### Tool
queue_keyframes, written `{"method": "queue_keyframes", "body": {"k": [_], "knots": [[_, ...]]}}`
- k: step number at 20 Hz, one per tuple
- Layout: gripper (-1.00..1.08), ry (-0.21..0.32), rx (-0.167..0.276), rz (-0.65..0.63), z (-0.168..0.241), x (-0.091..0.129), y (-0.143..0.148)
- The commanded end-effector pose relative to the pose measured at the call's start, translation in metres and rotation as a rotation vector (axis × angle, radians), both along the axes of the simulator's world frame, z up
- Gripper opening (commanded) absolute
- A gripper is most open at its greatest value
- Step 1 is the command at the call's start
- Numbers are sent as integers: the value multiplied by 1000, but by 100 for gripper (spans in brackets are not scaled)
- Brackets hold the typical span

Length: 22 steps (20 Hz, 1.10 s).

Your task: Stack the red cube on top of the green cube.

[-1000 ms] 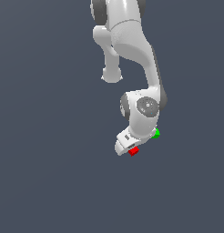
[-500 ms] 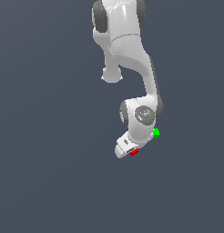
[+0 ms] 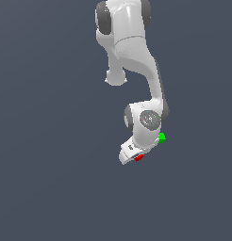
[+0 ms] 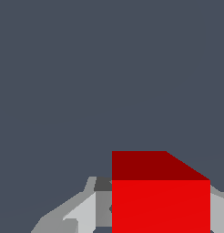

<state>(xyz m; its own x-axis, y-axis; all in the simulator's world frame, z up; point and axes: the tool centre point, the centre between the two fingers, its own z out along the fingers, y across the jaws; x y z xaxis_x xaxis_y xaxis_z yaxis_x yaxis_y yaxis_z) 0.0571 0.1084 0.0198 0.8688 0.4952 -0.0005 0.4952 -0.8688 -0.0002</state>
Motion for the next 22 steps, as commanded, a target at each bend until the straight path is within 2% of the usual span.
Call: {"method": "queue_keyframes", "body": {"k": [1, 10, 22], "knots": [[-100, 0, 0, 0, 0, 0, 0], [-100, 0, 0, 0, 15, -1, 0], [-100, 0, 0, 0, 89, -2, 0]]}}
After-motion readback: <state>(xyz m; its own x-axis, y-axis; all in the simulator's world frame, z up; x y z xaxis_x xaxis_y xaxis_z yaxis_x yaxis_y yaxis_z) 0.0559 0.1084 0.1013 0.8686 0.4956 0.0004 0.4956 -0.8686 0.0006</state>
